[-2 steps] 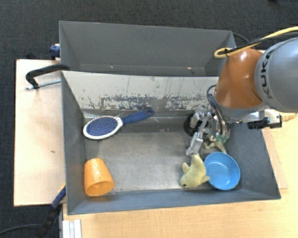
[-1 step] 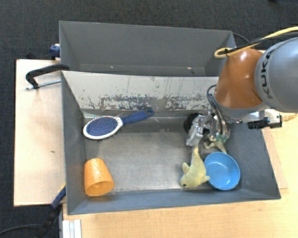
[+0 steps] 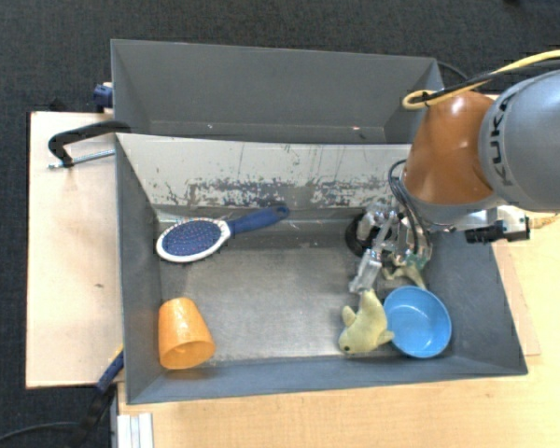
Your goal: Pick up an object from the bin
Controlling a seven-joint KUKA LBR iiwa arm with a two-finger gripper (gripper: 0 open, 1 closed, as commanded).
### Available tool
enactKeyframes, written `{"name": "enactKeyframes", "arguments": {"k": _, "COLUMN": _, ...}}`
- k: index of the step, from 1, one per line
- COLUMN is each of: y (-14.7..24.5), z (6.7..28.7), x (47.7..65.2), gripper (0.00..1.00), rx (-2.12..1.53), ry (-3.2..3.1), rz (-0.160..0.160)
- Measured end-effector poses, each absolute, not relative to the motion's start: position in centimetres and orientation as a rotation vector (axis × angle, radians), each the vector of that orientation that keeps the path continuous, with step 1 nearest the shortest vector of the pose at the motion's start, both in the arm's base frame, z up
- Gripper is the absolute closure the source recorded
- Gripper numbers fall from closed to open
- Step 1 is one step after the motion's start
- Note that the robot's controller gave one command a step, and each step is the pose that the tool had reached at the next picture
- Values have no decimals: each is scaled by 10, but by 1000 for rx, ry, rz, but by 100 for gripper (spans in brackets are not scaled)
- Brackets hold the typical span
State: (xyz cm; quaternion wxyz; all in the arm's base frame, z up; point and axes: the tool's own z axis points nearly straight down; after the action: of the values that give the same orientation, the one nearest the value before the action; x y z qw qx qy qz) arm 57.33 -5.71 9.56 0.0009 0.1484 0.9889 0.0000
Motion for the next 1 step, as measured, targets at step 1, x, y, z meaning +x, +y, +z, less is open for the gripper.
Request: {"name": "enactKeyframes", "arguments": {"k": 1, "y": -122, "z": 76, "x": 556, "gripper": 0, "rx": 632, "ry": 3070, "rz": 12}}
